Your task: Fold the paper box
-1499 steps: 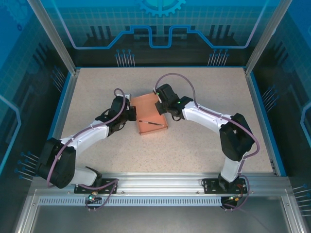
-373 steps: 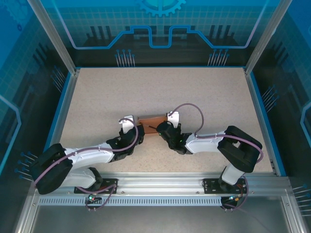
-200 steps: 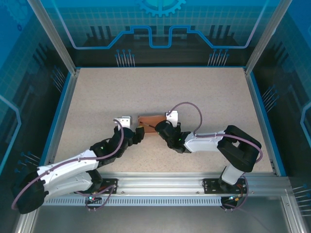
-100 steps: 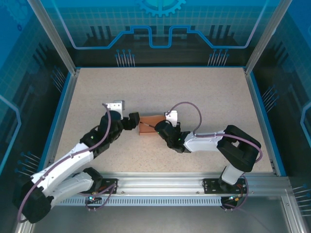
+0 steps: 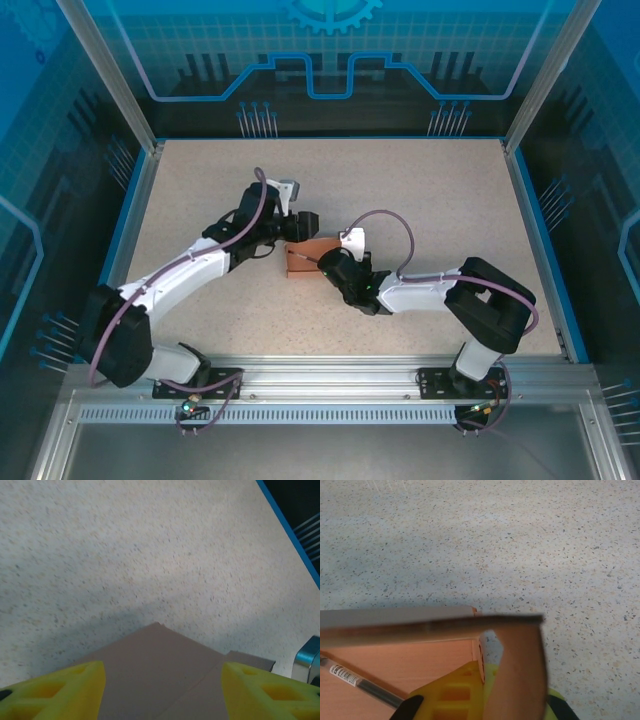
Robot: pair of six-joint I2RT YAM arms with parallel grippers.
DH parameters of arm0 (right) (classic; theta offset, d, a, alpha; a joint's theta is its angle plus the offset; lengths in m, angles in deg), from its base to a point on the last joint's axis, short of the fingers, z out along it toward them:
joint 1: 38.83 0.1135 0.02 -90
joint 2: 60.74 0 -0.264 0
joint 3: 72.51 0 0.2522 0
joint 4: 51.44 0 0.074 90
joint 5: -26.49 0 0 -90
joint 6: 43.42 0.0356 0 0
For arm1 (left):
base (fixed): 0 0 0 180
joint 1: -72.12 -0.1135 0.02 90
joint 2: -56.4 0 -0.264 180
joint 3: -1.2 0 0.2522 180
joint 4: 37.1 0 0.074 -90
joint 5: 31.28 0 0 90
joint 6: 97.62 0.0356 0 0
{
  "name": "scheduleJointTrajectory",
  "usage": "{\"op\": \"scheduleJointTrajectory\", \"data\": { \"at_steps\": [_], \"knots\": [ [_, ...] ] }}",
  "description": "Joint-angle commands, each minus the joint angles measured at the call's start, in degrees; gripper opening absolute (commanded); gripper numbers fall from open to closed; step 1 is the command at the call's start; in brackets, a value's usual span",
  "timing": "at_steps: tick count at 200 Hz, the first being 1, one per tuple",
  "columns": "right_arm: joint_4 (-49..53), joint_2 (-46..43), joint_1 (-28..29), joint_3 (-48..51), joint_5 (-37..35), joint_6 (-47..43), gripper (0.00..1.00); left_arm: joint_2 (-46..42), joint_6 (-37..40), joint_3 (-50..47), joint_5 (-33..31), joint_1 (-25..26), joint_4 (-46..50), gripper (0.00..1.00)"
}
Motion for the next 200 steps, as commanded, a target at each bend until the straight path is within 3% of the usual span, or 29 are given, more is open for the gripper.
{"op": "scheduleJointTrajectory", "data": {
  "at_steps": [1,129,200],
  "knots": [
    [5.16,1.82,0.72,0.05,-0.23,-1.06,0.00,0.76,0.10,0.39,5.75,-0.46,1.32,0.63],
    [6.29,0.74,1.05,0.36,-0.78,-2.25,0.09,1.73,-2.43,-7.18,9.72,-0.42,-0.85,0.62],
    [12.04,-3.33,3.63,2.74,-1.11,-2.22,0.26,2.67,-2.93,-8.67,9.82,-0.14,-2.65,0.61]
  ]
}}
